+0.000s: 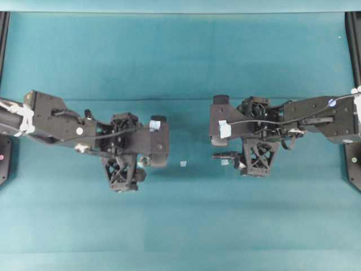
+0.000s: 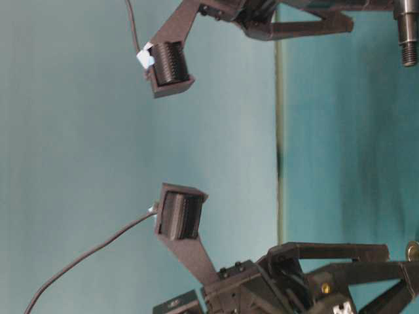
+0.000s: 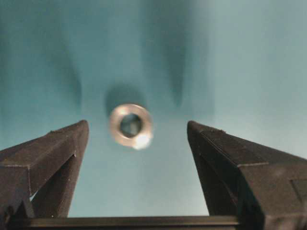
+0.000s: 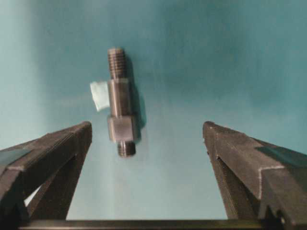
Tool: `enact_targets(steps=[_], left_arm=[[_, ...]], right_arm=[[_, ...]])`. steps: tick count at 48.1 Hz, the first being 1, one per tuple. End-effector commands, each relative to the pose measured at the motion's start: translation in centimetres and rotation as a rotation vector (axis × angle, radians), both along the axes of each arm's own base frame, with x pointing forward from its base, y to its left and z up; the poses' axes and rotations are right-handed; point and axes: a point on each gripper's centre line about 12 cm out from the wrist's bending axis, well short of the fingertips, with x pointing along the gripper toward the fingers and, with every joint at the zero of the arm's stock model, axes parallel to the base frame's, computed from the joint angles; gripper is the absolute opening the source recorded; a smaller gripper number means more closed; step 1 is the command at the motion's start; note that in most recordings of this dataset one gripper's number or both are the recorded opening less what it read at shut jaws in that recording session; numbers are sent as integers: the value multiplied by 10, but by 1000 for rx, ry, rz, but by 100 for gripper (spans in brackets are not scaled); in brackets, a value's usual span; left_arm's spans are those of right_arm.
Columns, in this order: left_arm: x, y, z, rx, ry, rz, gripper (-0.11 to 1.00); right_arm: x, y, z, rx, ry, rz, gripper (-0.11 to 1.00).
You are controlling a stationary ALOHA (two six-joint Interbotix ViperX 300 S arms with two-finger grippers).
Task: Insert the washer onto the shaft with both hands.
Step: 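Open the left gripper over the washer and the right over the shaft, then close the left gripper on the washer, the right on the shaft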
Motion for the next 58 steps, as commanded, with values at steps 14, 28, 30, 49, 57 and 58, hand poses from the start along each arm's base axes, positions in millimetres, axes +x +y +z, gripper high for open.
enact_targets(steps=[14, 28, 30, 49, 57, 58], left_arm=[[6, 1, -2, -1, -12, 6, 86], [6, 1, -4, -2, -12, 7, 86], [6, 1, -4, -2, -12, 7, 86], [5, 1, -6, -3, -8, 9, 86], [5, 1, -6, -3, -8, 9, 86], [5, 1, -6, -3, -8, 9, 86]], right_arm=[[4, 7, -6, -7, -6, 35, 88], [5, 8, -12, -6, 3, 38, 88], [5, 8, -13, -5, 3, 37, 88], [6, 8, -18, -5, 16, 38, 88], [7, 7, -24, -5, 16, 37, 88], [8, 7, -25, -5, 14, 37, 88]])
